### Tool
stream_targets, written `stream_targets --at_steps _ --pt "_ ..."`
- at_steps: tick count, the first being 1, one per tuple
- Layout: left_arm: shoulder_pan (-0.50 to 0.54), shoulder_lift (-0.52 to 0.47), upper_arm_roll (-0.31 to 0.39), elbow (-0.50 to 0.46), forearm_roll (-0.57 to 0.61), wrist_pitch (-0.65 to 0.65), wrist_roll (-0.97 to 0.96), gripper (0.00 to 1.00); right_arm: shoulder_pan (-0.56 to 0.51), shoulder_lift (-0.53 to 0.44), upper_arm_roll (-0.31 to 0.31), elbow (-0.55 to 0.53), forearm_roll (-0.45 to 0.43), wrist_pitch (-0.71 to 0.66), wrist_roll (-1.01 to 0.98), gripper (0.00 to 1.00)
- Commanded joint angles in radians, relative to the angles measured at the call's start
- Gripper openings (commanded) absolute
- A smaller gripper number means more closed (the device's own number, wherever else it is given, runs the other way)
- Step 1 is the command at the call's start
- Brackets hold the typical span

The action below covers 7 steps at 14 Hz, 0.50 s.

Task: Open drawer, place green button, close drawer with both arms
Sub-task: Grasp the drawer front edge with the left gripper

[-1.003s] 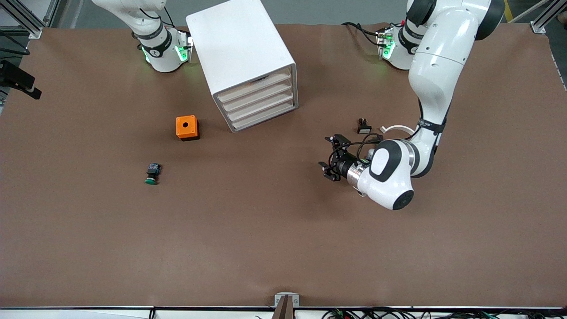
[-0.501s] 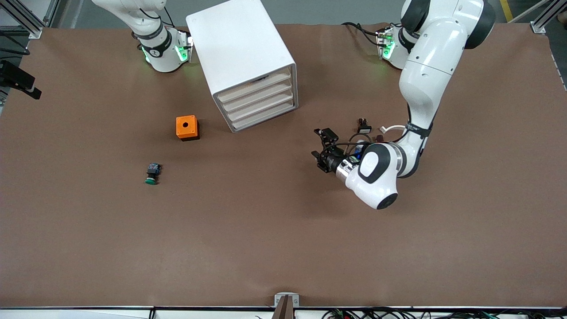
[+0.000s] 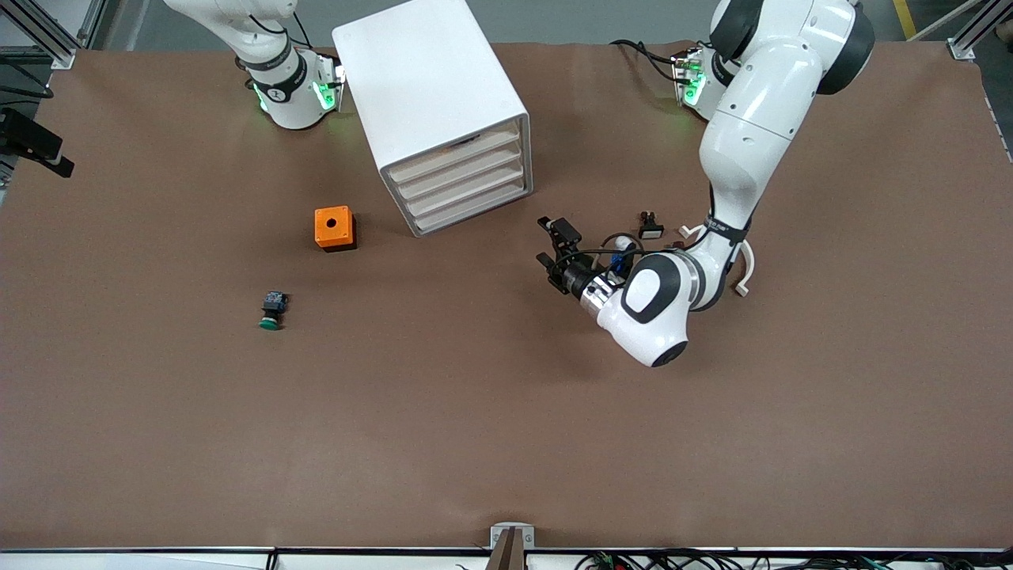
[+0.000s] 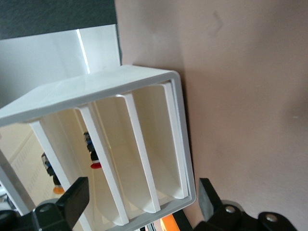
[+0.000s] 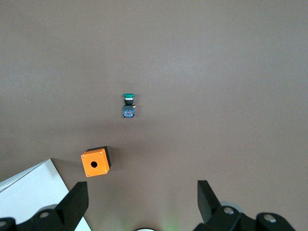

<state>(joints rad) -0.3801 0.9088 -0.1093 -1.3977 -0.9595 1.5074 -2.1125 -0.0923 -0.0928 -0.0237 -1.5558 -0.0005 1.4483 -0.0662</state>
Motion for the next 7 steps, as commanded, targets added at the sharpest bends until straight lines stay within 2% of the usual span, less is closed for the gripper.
stream_targets --at_steps 1,4,7 --pt "-0.013 0.039 0.000 0.028 -0.063 -0.022 -0.084 1.00 -0.021 -0.019 0.013 -0.013 0.005 -0.002 0.009 1.00" --pt "-0.019 0.058 0.000 0.028 -0.120 -0.022 -0.101 1.00 -0.020 -0.019 0.013 -0.013 0.005 -0.002 0.009 1.00" --pt "-0.043 0.079 0.000 0.028 -0.128 -0.022 -0.135 1.00 -0.021 -0.013 0.013 -0.004 0.004 -0.002 -0.004 1.00"
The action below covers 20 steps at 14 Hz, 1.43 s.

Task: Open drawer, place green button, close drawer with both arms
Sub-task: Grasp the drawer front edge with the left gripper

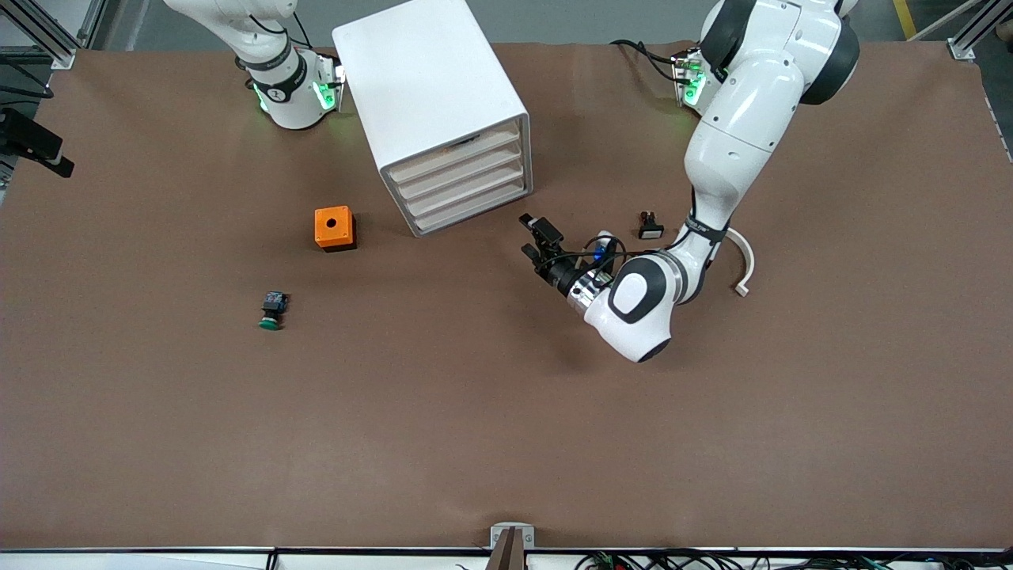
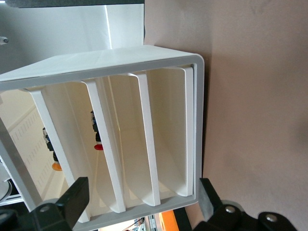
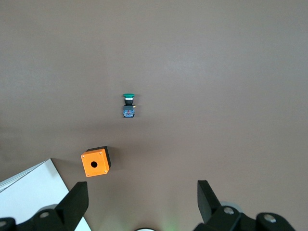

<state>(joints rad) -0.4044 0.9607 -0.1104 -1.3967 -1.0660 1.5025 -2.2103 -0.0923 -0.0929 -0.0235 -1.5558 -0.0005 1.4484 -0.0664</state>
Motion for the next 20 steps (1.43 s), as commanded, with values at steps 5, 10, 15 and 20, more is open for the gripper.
stream_targets --at_steps 5,10,15,20 --pt "-0.071 0.039 0.000 0.025 -0.029 -0.025 -0.045 0.63 -0.021 0.053 0.014 0.002 -0.004 -0.008 0.008 1.00" --pt "-0.119 0.050 0.001 0.022 -0.026 -0.030 -0.043 0.56 -0.049 0.211 0.011 0.036 -0.009 0.055 -0.004 1.00" --pt "-0.152 0.052 0.001 0.019 -0.019 -0.034 -0.040 0.54 -0.081 0.239 0.011 0.014 0.003 0.115 -0.009 1.00" --pt "-0.183 0.059 0.001 0.018 -0.014 -0.061 -0.043 0.54 -0.052 0.188 0.020 -0.284 0.034 0.400 0.052 1.00"
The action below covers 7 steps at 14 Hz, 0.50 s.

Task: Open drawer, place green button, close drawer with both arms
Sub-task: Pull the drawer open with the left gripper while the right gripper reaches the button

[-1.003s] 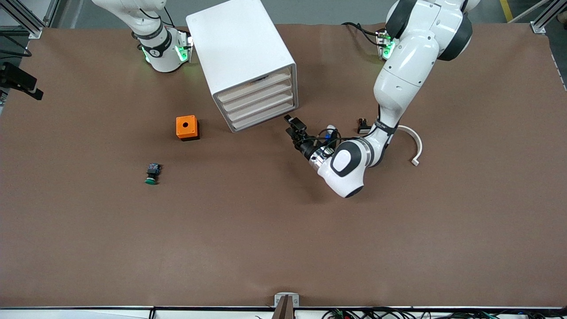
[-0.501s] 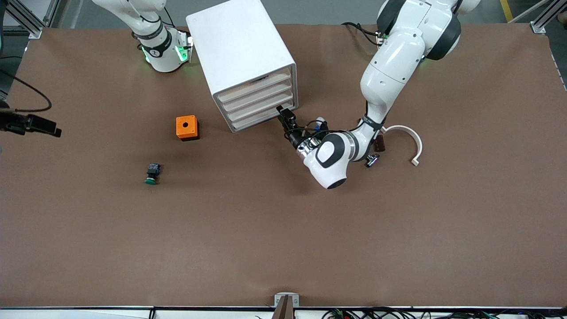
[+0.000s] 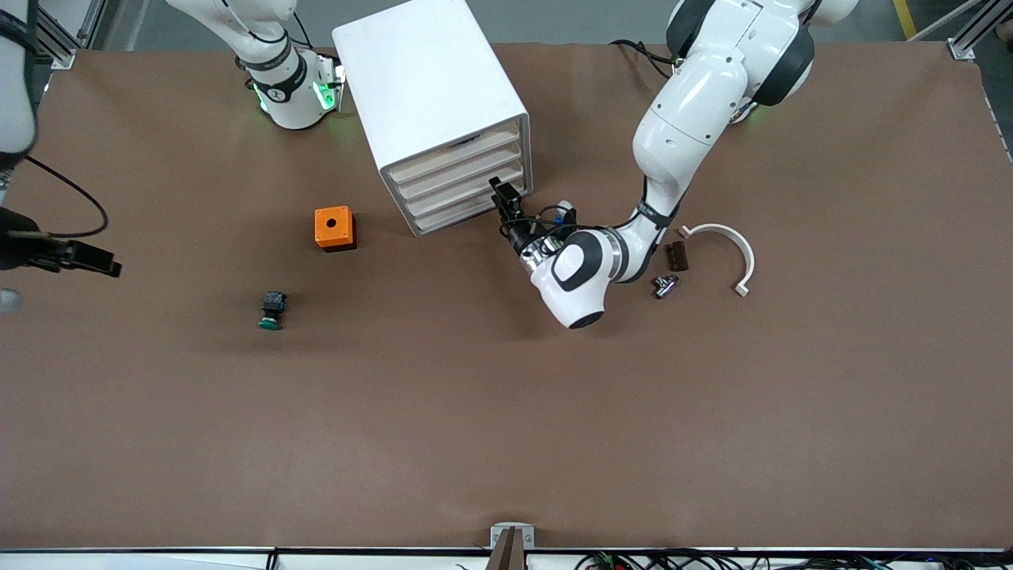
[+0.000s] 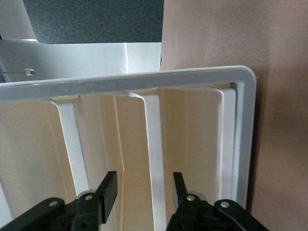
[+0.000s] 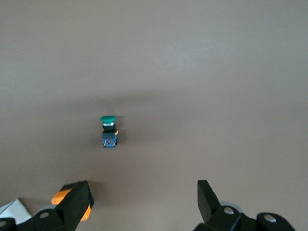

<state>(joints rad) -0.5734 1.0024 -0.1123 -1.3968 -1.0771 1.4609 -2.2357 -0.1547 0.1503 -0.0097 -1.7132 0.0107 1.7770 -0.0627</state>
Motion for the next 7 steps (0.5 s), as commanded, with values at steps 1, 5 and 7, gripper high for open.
stream_targets --at_steps 1,5,7 --pt "-0.017 0.021 0.003 0.018 -0.001 -0.019 -0.018 0.54 0.032 -0.069 0.007 -0.179 0.023 0.115 0.116 1.00" --pt "-0.026 0.039 0.003 0.018 0.000 -0.021 -0.019 0.42 0.095 -0.087 0.007 -0.443 0.025 0.471 0.187 1.00" --pt "-0.042 0.041 0.003 0.018 -0.001 -0.030 -0.019 0.34 0.121 -0.072 0.007 -0.576 0.025 0.710 0.189 1.00"
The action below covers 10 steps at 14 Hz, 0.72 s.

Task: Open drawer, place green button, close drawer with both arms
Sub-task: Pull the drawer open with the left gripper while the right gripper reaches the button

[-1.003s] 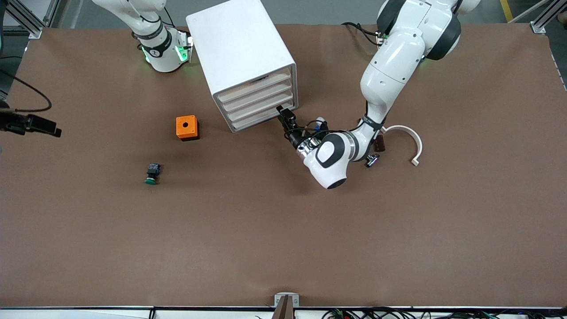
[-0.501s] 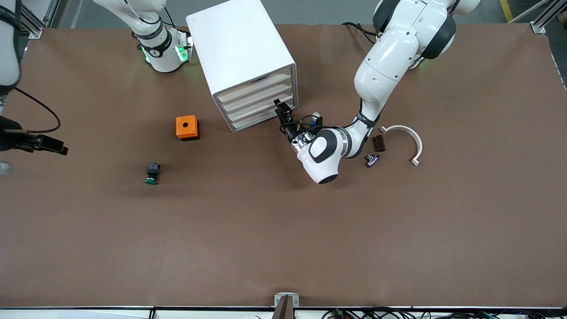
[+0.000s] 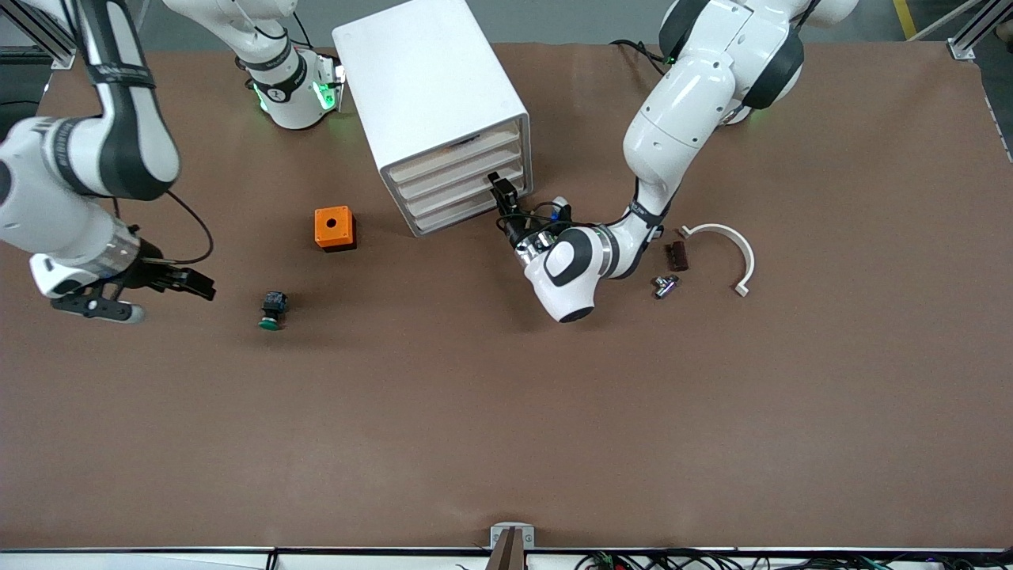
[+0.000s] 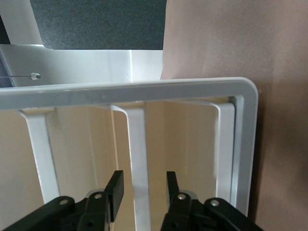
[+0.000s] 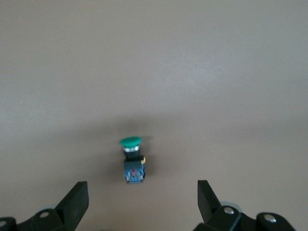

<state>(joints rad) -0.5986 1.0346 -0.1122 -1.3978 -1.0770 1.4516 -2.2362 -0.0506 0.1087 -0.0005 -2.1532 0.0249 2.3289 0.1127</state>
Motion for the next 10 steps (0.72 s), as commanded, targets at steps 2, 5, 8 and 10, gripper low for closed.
stream_targets --at_steps 2,5,8,10 --pt "-0.018 0.009 0.003 0.013 -0.001 -0.031 -0.017 0.33 0.026 -0.011 -0.003 -0.186 0.010 0.233 0.048 1.00" --pt "-0.023 0.007 0.002 0.008 -0.001 -0.034 -0.017 0.22 0.049 0.003 -0.003 -0.220 0.010 0.262 0.116 1.00" --pt "-0.021 0.007 0.002 0.008 -0.003 -0.034 -0.020 0.15 0.080 0.081 -0.003 -0.234 0.010 0.328 0.151 1.00" --pt "-0.021 0.007 0.003 0.010 -0.001 -0.049 -0.020 0.13 0.090 0.124 -0.003 -0.229 0.010 0.345 0.153 1.00"
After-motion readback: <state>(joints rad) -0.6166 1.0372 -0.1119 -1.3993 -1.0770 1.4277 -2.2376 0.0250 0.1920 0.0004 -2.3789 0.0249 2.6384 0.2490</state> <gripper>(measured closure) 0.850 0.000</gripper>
